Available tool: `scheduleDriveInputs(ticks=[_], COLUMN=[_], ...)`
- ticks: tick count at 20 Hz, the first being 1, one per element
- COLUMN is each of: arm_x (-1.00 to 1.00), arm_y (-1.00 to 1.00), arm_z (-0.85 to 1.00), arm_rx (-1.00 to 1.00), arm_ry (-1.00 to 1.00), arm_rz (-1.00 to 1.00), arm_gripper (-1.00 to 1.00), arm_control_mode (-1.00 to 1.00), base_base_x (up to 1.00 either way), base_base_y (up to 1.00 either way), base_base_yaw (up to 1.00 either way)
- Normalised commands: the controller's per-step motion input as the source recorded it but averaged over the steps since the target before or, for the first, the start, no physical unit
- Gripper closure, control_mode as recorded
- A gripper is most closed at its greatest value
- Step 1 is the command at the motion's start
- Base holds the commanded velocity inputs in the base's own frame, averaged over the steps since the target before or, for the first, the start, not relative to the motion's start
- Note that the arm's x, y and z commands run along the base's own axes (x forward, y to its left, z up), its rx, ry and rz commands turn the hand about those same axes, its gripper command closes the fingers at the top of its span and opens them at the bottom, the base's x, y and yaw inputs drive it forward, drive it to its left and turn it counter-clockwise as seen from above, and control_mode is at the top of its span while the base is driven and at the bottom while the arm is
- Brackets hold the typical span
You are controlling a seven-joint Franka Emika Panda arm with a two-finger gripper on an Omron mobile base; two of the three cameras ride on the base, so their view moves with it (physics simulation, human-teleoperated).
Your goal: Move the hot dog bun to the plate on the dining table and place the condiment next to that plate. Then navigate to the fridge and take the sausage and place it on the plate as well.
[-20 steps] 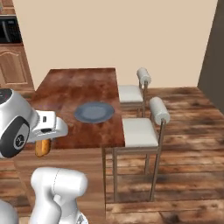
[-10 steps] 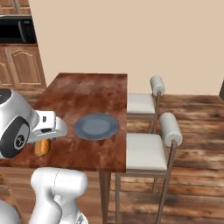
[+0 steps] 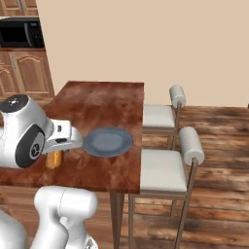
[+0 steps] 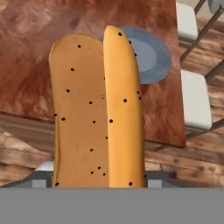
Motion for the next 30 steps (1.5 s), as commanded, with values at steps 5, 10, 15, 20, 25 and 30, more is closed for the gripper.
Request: scheduleDriveInputs(ticks=[5,10,15,20,25,30], arm_x=[1.0,0.97,0.83,0.45,0.16,0.12], arm_y=[-0.49,-0.16,0.07,0.02,0.0,0.0], arm_z=[0.0,-0.11,-0.31,-0.43,-0.46,-0.42], arm_rx=[0.12,0.04,-0.02,-0.03,-0.01,-0.02], arm_ry=[0.2,0.19,0.03,0.0,0.02,0.07], arm_rz=[0.0,-0.03,-0.11,-0.14,-0.08,-0.01], arm_gripper=[1.0,1.0,1.0,1.0,1.0,1.0], arm_control_mode=[-1.0,-1.0,-1.0,-1.0,-1.0,-1.0], base_base_x=[0.0,0.0,0.0,0.0,0.0,0.0], base_base_y=[0.0,0.0,0.0,0.0,0.0,0.0], base_base_yaw=[0.0,0.0,0.0,0.0,0.0,0.0])
